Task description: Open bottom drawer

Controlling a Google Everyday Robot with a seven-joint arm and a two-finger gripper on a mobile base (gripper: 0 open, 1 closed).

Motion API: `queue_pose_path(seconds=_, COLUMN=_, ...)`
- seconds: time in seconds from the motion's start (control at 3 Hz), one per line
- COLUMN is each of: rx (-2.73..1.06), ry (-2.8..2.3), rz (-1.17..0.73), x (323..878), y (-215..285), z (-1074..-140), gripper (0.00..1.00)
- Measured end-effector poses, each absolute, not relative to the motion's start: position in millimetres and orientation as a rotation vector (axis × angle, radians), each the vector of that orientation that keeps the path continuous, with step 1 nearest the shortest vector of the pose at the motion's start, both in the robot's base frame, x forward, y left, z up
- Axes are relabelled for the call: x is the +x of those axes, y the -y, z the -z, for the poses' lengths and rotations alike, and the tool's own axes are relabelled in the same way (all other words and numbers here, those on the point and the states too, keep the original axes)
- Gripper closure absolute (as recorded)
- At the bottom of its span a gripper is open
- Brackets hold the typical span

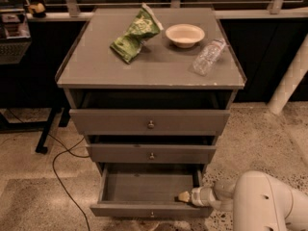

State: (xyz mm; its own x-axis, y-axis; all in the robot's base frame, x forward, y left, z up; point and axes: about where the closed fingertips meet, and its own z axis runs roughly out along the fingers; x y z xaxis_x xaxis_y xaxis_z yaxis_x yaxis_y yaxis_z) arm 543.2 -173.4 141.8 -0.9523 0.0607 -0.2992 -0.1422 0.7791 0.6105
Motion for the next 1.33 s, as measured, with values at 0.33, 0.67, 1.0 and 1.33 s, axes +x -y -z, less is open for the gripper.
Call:
queue_pose_path(seconds=0.33, rx=-0.063, ry=-2.669, rz=-0.951, x=543.7, y=173.3, z=-142.1, gripper=1.00)
queue_pose_path(seconds=0.67, rx=0.003, ry=-2.625, rz=-1.016, x=521.3, y=174.4, z=-141.8, gripper=1.00)
queue_pose_path(seconds=1.0, rx=0.075, ry=-2.510, rz=-1.061, x=519.0, y=181.1, z=-164.2, gripper=0.81)
queue_pose_path(seconds=1.33, rx=0.044, ry=-2.379, rz=-1.067, x=520.6, y=182.7, z=-207.7, gripper=0.58)
